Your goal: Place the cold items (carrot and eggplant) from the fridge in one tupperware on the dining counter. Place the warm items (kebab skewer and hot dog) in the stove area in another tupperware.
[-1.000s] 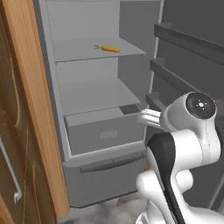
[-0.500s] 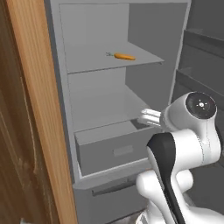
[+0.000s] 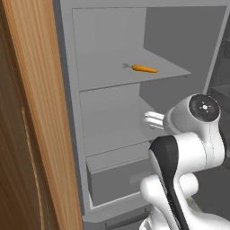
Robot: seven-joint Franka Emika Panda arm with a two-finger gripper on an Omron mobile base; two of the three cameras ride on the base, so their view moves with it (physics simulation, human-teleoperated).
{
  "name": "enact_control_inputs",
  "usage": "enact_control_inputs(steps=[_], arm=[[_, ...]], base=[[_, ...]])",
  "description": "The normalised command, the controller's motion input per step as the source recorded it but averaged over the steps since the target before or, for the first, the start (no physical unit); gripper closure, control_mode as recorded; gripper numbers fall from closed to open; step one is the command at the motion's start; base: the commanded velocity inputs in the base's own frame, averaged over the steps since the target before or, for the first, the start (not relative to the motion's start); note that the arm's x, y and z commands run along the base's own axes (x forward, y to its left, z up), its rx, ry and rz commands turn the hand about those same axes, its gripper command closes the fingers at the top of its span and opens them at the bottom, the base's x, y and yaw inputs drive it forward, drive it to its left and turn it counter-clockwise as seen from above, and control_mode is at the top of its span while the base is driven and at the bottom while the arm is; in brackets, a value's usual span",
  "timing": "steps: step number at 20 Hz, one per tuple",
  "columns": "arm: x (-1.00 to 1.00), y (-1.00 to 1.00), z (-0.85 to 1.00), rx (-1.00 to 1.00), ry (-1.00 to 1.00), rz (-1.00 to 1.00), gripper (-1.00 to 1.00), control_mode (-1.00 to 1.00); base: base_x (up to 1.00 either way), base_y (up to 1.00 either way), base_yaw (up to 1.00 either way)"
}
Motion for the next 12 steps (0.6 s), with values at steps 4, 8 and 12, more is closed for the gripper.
enact_control_inputs(steps=[4,8,12], arm=[[0.00,0.00,0.00,0.00,0.00,0.00,-1.00,1.00],[0.00,0.00,0.00,0.00,0.00,0.00,-1.00,1.00],[0.06,-0.26,0.15,0.00,-0.04,0.37,-1.00,-1.00]], base=[[0.08,0.08,0.04],[0.03,0.08,0.03],[0.00,0.00,0.00]])
